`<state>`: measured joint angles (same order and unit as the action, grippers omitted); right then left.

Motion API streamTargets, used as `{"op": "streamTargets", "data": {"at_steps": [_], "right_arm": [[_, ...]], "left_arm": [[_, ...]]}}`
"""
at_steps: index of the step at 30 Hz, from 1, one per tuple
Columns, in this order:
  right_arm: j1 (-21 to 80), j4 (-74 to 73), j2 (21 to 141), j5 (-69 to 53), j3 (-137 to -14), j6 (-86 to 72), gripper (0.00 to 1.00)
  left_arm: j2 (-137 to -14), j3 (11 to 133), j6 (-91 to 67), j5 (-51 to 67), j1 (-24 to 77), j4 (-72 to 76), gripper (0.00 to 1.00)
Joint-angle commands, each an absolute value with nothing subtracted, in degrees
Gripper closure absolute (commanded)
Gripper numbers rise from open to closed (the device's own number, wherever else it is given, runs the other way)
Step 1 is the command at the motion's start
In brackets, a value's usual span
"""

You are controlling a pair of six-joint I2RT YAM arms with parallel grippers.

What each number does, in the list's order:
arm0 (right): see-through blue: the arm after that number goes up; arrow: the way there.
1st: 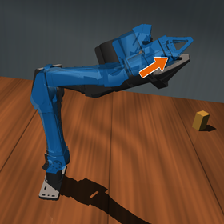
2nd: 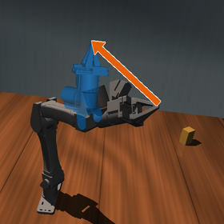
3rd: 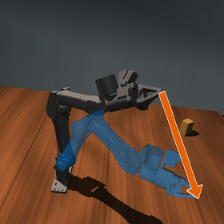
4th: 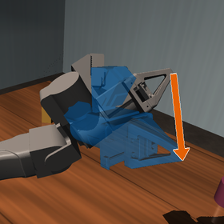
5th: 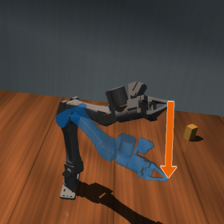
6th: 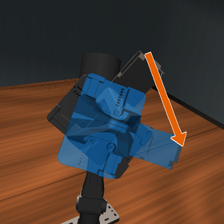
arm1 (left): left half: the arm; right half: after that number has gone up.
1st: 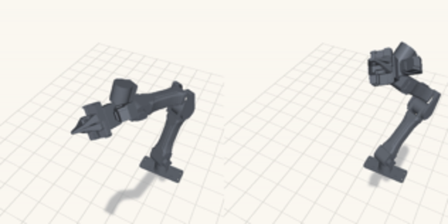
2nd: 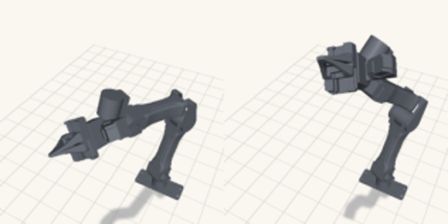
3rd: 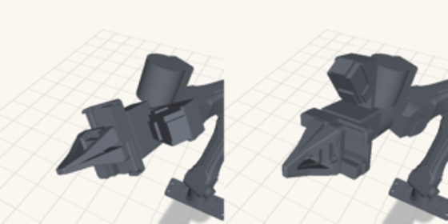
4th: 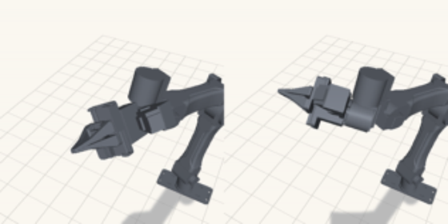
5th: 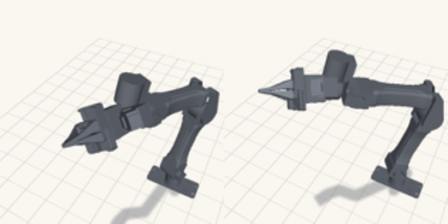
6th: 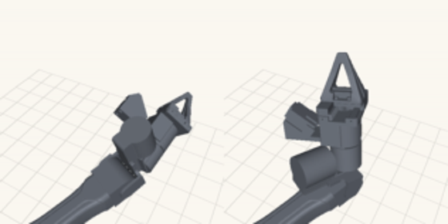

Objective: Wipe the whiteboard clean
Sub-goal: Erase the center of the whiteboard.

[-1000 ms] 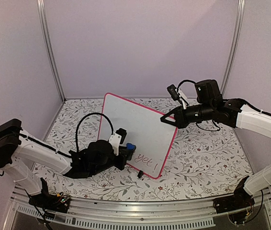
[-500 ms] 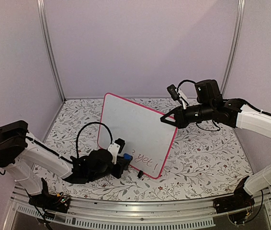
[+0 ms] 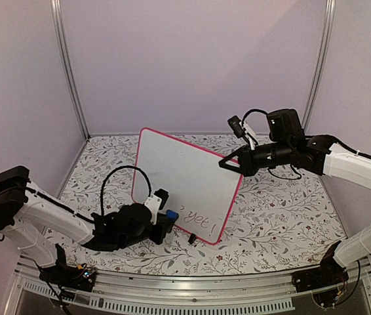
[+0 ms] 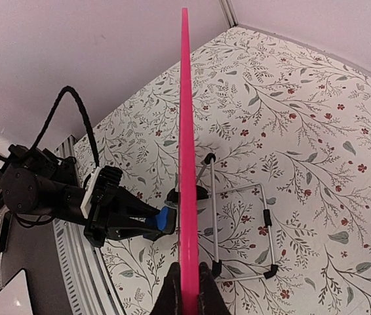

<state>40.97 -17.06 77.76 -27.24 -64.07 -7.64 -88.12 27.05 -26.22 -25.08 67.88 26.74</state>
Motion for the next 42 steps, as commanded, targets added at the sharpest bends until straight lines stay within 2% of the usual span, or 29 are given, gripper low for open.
{"op": "streamTargets", "data": {"at_steps": [1, 12, 28, 42], "right_arm": [[42.4, -21.8, 78.9, -29.7, -63.0, -4.8, 1.0], [42.4, -21.8, 78.4, -29.8, -62.9, -4.8, 1.0], [42.4, -21.7, 78.8, -29.8, -63.1, -4.8, 1.0], [42.4, -22.0, 78.8, -29.8, -63.4, -4.7, 1.0]], "left_arm": [[-85.6, 31.9, -22.8, -26.8, 67.9, 25.1, 0.97], [-90.5, 37.1, -20.3, -27.3, 67.2, 23.8, 0.98], [-93.0, 29.0, -26.5, -24.2, 67.4, 27.5, 0.98], [-95.7, 26.9, -29.9, -23.3, 69.1, 28.8, 0.98]]}}
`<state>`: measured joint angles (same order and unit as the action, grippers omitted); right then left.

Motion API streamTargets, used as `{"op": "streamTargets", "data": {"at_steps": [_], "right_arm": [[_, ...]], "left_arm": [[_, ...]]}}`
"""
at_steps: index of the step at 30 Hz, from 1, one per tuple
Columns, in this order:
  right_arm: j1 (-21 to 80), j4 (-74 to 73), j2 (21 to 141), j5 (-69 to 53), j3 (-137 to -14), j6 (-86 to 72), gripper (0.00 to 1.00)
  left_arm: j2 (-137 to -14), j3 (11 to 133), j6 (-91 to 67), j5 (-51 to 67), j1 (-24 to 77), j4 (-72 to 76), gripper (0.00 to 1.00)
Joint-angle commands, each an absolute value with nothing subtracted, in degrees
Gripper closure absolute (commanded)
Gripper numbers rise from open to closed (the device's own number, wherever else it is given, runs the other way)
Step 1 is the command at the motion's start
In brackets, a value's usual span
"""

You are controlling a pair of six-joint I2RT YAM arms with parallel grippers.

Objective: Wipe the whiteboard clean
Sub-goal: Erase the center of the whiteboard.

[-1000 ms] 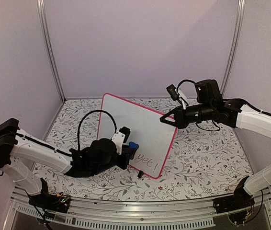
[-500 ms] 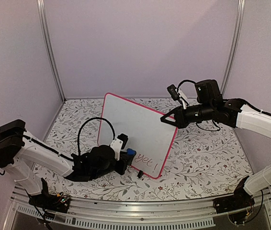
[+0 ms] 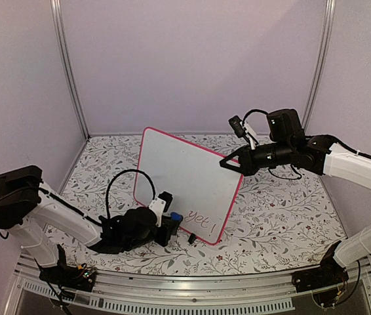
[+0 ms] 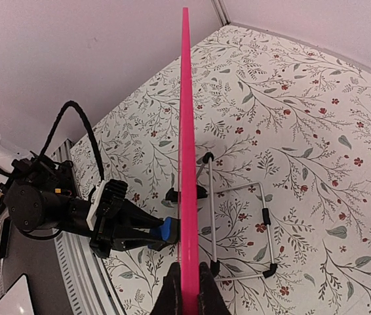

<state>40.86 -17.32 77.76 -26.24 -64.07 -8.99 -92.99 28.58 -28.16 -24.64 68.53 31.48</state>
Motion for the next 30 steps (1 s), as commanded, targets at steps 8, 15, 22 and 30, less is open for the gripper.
{"op": "streamTargets", "data": {"at_steps": [8, 15, 22, 30], "right_arm": [[42.4, -21.4, 78.9, -30.0, -64.1, -5.3, 1.0], [42.4, -20.0, 79.1, -29.7, -65.6, -6.7, 1.0], [42.4, -16.5, 80.7, -29.6, -67.5, -9.7, 1.0], [42.4, -15.6, 83.8, -29.7, -70.0, -10.5, 1.0]], "left_arm": [[-93.6, 25.4, -31.2, -24.5, 70.2, 28.2, 0.98], [-86.0, 25.7, -29.3, -27.4, 70.3, 25.8, 0.98], [-78.8, 26.2, -27.5, -29.1, 70.2, 22.8, 0.98], [-80.4, 30.1, -23.6, -29.4, 70.2, 23.3, 0.97]]}}
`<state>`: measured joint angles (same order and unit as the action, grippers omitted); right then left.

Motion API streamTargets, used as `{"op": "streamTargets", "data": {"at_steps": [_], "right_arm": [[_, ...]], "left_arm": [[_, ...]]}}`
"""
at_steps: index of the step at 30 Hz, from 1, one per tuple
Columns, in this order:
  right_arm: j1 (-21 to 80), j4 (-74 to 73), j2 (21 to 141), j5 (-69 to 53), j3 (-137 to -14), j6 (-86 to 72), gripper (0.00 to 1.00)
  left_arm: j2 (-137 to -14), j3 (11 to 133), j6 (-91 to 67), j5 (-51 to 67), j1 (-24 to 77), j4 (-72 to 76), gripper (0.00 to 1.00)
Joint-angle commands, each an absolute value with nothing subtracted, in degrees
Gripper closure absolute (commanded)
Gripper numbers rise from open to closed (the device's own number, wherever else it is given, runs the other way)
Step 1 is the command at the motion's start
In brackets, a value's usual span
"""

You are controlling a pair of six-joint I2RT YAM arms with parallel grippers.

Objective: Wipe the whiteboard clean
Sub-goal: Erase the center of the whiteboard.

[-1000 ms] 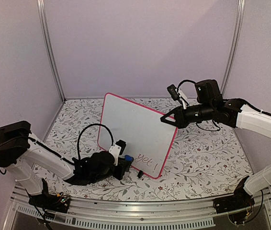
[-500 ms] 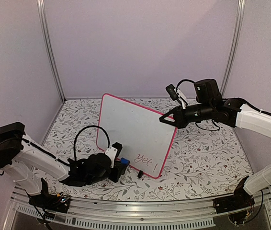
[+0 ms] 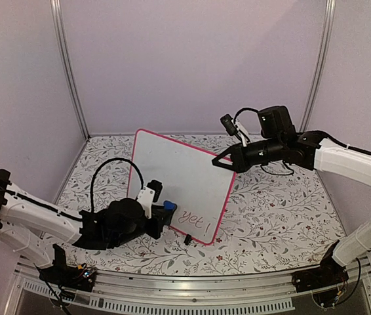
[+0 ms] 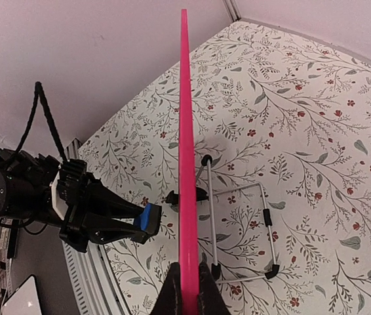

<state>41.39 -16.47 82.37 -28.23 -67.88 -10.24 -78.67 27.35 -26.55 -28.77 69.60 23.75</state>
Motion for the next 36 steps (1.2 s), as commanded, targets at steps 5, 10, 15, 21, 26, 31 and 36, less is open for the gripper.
{"op": "streamTargets", "data": {"at_steps": [5, 10, 15, 21, 26, 31, 36], "right_arm": [[42.4, -17.5, 84.5, -29.5, -70.3, -9.1, 1.0], [42.4, -18.6, 84.6, -29.4, -70.4, -7.9, 1.0], [42.4, -19.2, 84.3, -29.4, -70.3, -7.0, 1.0], [42.4, -19.4, 84.4, -29.7, -70.2, -6.7, 1.0], [42.4, -19.3, 84.8, -30.0, -70.1, -6.6, 1.0], [42.4, -19.3, 85.2, -30.1, -70.1, -6.4, 1.0], [42.4, -19.3, 85.6, -30.1, -70.1, -6.4, 1.0]], "left_arm": [[-85.1, 32.4, -22.4, -27.8, 70.2, 25.5, 0.98], [-87.4, 34.2, -21.7, -27.0, 70.3, 26.0, 0.98], [-89.1, 35.2, -21.9, -26.7, 70.2, 25.6, 0.98], [-91.2, 35.1, -23.6, -27.0, 70.8, 24.7, 0.98], [-92.2, 34.9, -24.5, -27.2, 71.5, 24.1, 0.98], [-92.2, 34.4, -25.0, -27.2, 71.8, 24.2, 0.98], [-92.2, 33.9, -25.3, -27.2, 71.8, 24.2, 0.98]]}}
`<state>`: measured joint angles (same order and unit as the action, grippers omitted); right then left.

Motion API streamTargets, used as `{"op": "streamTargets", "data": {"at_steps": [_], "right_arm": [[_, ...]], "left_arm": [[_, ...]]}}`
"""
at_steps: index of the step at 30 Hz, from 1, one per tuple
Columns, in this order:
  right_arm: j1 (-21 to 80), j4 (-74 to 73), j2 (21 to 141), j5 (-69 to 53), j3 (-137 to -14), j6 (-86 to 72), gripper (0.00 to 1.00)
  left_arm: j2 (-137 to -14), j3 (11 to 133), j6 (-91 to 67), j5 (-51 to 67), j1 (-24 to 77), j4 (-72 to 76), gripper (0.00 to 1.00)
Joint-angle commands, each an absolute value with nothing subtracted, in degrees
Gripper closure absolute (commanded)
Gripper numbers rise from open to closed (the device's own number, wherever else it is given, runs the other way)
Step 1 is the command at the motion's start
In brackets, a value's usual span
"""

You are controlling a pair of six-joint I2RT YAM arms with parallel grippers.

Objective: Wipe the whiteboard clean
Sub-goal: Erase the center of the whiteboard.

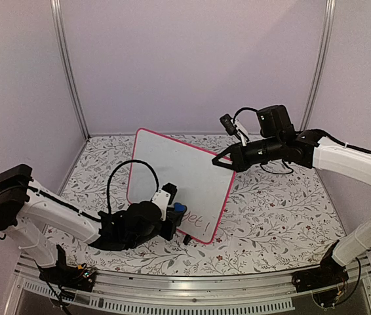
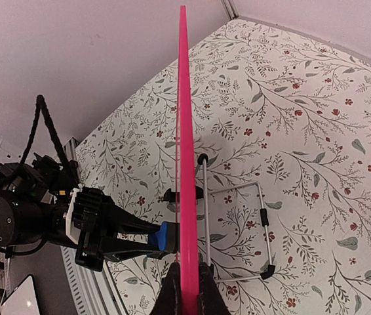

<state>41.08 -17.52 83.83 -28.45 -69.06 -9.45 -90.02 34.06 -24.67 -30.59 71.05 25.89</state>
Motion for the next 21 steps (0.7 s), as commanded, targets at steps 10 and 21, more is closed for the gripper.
{"op": "streamTargets", "data": {"at_steps": [10, 21], "right_arm": [[42.4, -19.4, 85.8, -30.3, -70.2, -6.3, 1.0], [42.3, -19.5, 85.6, -30.4, -70.0, -6.2, 1.0]], "left_arm": [[-91.8, 31.8, -26.7, -27.6, 72.0, 24.5, 0.98], [-91.9, 31.6, -27.5, -28.6, 72.7, 23.7, 0.98]]}}
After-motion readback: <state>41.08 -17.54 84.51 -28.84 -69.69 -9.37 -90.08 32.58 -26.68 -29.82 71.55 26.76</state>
